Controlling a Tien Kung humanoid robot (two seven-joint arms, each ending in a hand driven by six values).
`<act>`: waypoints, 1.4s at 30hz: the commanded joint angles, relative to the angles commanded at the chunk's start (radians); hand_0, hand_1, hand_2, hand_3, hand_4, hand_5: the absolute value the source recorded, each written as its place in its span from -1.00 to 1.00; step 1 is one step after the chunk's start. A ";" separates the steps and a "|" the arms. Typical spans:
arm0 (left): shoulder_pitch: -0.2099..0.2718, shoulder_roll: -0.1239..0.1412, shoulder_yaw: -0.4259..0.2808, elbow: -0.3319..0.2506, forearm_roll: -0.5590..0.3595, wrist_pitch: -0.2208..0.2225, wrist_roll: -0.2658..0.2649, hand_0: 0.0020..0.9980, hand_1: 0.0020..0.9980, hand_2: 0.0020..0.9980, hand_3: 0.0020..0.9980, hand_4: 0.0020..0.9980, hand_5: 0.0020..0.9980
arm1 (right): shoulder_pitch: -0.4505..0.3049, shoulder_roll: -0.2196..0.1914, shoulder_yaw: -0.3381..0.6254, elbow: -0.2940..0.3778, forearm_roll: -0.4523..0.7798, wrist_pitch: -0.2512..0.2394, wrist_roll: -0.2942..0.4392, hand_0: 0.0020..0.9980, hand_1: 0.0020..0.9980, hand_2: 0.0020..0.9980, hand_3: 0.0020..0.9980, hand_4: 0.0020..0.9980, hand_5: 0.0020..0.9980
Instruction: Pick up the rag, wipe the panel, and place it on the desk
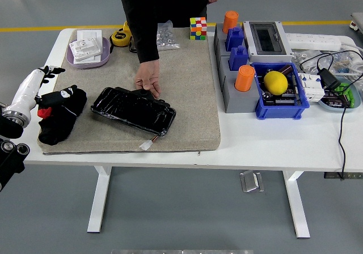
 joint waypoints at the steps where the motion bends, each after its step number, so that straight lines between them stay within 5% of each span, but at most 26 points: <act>1: -0.002 -0.001 0.004 0.007 0.000 0.001 0.000 0.54 0.69 0.74 0.69 0.62 -0.28 | 0.001 -0.001 -0.001 0.001 -0.001 0.000 0.000 0.45 0.26 0.34 0.17 0.95 0.09; 34: -0.044 -0.048 0.076 0.184 -0.038 0.031 -0.018 0.52 0.70 0.76 0.69 0.67 -0.22 | -0.001 -0.014 0.017 0.032 -0.039 -0.005 0.000 0.45 0.26 0.34 0.17 0.95 0.10; 40: -0.046 -0.050 0.083 0.187 -0.036 0.037 -0.021 0.47 0.69 0.76 0.66 0.65 -0.26 | -0.001 -0.014 0.029 0.035 -0.049 -0.007 0.000 0.44 0.26 0.34 0.16 0.95 0.10; 41: -0.047 -0.050 0.086 0.190 -0.032 0.037 -0.019 0.23 0.67 0.75 0.58 0.60 -0.42 | -0.001 -0.015 0.036 0.038 -0.055 -0.007 0.000 0.44 0.26 0.34 0.16 0.95 0.10; 42: -0.048 -0.050 0.088 0.192 -0.027 0.038 -0.017 0.23 0.67 0.75 0.58 0.60 -0.42 | 0.000 -0.016 0.041 0.040 -0.059 -0.008 0.000 0.44 0.26 0.34 0.16 0.95 0.10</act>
